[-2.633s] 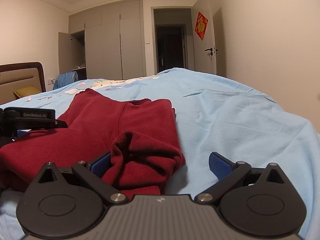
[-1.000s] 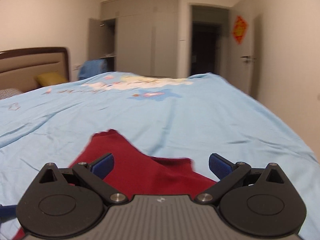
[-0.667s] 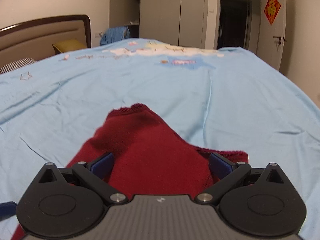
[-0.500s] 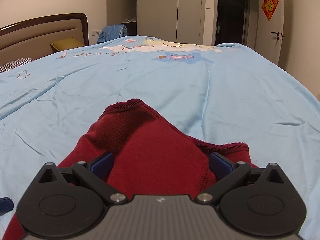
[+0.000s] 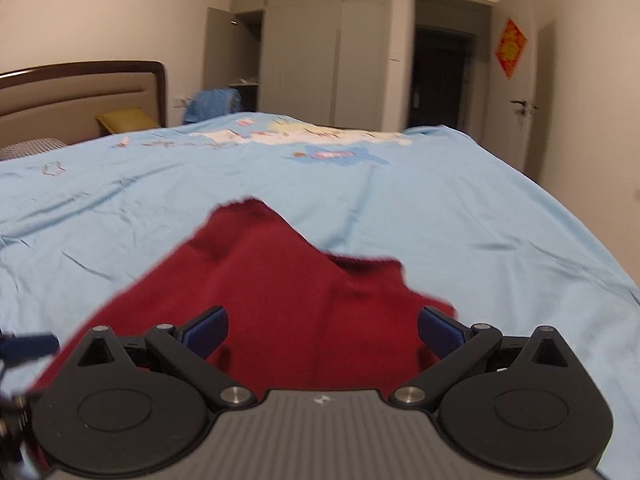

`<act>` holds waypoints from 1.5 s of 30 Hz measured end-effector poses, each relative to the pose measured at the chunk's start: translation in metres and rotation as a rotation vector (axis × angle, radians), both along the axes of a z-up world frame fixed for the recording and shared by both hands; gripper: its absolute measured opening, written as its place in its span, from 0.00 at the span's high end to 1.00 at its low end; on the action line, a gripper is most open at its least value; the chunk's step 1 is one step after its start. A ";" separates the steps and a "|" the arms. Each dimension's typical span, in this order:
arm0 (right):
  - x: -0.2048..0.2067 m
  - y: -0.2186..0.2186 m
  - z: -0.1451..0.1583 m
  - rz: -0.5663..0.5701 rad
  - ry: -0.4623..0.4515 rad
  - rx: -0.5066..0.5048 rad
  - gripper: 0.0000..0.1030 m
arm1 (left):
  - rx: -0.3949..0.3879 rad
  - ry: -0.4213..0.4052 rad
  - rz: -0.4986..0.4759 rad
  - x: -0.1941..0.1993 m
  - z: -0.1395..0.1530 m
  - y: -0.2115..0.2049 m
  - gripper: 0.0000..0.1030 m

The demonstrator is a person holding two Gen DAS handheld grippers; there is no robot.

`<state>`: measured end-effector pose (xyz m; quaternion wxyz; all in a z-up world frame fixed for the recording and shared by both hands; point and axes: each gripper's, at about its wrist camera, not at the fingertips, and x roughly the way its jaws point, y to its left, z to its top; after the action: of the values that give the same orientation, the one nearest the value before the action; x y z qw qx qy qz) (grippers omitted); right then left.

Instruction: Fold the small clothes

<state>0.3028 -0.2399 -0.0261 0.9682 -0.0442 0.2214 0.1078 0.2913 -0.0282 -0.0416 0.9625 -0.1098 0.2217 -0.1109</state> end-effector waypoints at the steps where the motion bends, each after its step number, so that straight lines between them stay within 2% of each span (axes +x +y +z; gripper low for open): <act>1: -0.009 -0.005 -0.007 -0.028 0.006 0.000 0.00 | 0.000 0.000 0.000 0.000 0.000 0.000 0.01; 4: -0.031 -0.016 -0.028 -0.082 0.012 0.013 0.00 | 0.001 -0.001 0.000 0.000 0.000 0.000 0.01; 11: -0.052 -0.046 -0.049 -0.172 0.036 0.259 0.00 | 0.004 -0.013 0.006 -0.002 -0.001 -0.001 0.01; 17: -0.068 -0.044 -0.056 -0.205 -0.022 0.271 0.00 | 0.007 -0.006 0.016 -0.004 0.001 -0.002 0.01; 23: -0.082 -0.052 -0.063 -0.192 -0.066 0.377 0.00 | -0.018 0.018 0.028 -0.005 0.009 0.000 0.01; 34: -0.087 -0.053 -0.064 -0.188 -0.079 0.405 0.00 | -0.001 0.051 0.063 -0.007 0.015 -0.003 0.01; 42: -0.103 -0.062 -0.064 -0.188 -0.138 0.502 0.00 | 0.007 0.066 0.087 -0.011 0.017 -0.006 0.01; 45: -0.104 -0.062 -0.061 -0.213 -0.140 0.498 0.00 | 0.005 0.071 0.087 -0.011 0.018 -0.005 0.01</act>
<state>0.1984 -0.3020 -0.0873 0.9681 0.2111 0.1240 0.0530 0.2800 -0.0331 -0.0237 0.9582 -0.1210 0.2510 -0.0643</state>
